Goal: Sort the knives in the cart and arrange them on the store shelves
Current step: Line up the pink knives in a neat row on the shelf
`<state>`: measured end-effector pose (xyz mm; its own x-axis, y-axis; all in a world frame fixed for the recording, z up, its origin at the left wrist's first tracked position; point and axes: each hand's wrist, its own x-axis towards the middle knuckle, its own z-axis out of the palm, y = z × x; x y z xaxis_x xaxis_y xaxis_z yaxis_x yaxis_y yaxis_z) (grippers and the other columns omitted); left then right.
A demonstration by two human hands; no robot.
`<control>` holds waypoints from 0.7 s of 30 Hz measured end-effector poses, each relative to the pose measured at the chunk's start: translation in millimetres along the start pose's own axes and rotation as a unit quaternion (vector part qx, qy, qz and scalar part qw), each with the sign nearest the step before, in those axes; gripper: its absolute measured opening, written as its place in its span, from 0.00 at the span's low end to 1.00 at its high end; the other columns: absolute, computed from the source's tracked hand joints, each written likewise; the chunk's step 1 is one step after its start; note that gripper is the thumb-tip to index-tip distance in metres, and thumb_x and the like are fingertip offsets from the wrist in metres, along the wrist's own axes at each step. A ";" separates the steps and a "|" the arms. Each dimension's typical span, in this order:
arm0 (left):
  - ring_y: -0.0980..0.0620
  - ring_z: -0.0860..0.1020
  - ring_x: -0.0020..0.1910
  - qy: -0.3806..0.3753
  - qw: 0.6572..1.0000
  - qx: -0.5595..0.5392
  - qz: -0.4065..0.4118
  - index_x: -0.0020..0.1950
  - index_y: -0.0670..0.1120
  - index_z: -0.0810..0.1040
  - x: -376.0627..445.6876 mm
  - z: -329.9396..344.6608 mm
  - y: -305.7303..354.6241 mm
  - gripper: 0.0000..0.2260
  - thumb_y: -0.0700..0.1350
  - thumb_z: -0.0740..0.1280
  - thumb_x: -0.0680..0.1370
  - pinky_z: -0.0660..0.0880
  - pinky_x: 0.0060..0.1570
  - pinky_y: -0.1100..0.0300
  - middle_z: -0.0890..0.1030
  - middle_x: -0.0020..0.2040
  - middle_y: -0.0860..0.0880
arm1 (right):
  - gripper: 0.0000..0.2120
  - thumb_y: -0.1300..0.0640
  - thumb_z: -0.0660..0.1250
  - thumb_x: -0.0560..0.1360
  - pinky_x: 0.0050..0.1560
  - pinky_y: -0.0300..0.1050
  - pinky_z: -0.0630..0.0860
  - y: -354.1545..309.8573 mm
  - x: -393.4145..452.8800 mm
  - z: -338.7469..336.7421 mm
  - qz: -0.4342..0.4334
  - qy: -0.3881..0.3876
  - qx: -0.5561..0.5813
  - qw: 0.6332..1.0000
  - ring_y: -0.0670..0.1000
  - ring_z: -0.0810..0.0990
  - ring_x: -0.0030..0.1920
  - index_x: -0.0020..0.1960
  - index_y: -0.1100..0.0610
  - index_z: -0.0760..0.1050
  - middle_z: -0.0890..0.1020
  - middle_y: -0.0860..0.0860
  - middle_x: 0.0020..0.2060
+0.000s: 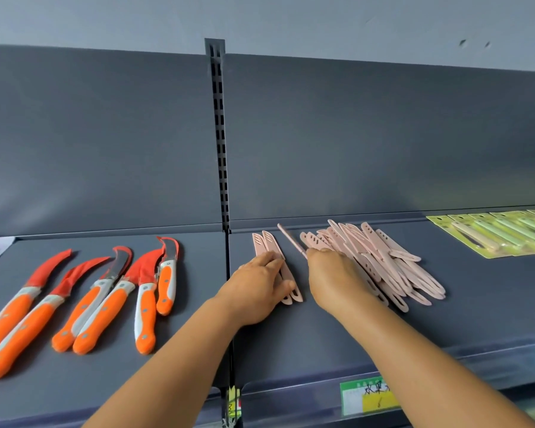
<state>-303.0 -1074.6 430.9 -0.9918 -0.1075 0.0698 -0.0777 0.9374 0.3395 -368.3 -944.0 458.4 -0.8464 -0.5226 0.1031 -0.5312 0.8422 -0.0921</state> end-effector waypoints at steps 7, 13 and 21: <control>0.47 0.67 0.69 0.001 1.000 -0.008 -0.006 0.72 0.47 0.66 1.3 2.6 -3.8 0.22 0.55 0.57 0.81 0.65 0.66 0.55 0.60 0.75 0.53 | 0.14 0.66 0.58 0.74 0.47 0.49 0.76 -9.2 17.7 4.3 0.057 -0.009 0.265 0.962 0.58 0.78 0.47 0.53 0.59 0.79 0.81 0.57 0.50; 0.44 0.67 0.69 -0.003 1.000 -0.012 -0.013 0.73 0.48 0.64 2.8 3.9 -5.8 0.24 0.57 0.57 0.80 0.66 0.66 0.52 0.59 0.75 0.53 | 0.09 0.66 0.59 0.72 0.37 0.43 0.71 -15.1 19.1 12.5 0.082 -0.048 0.230 0.969 0.56 0.73 0.39 0.41 0.56 0.75 0.76 0.52 0.37; 0.45 0.63 0.72 -0.004 1.000 0.001 -0.007 0.75 0.48 0.61 2.2 -0.6 -3.7 0.24 0.56 0.57 0.81 0.61 0.70 0.54 0.57 0.77 0.50 | 0.10 0.61 0.56 0.78 0.45 0.45 0.71 -14.3 9.0 9.3 0.055 -0.024 0.150 0.987 0.57 0.72 0.49 0.41 0.52 0.71 0.72 0.55 0.52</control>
<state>-304.8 -1078.5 430.4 -0.9914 -0.1181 0.0569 -0.0921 0.9362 0.3392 -368.8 -962.0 451.4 -0.8969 -0.4412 0.0300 -0.4169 0.8212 -0.3897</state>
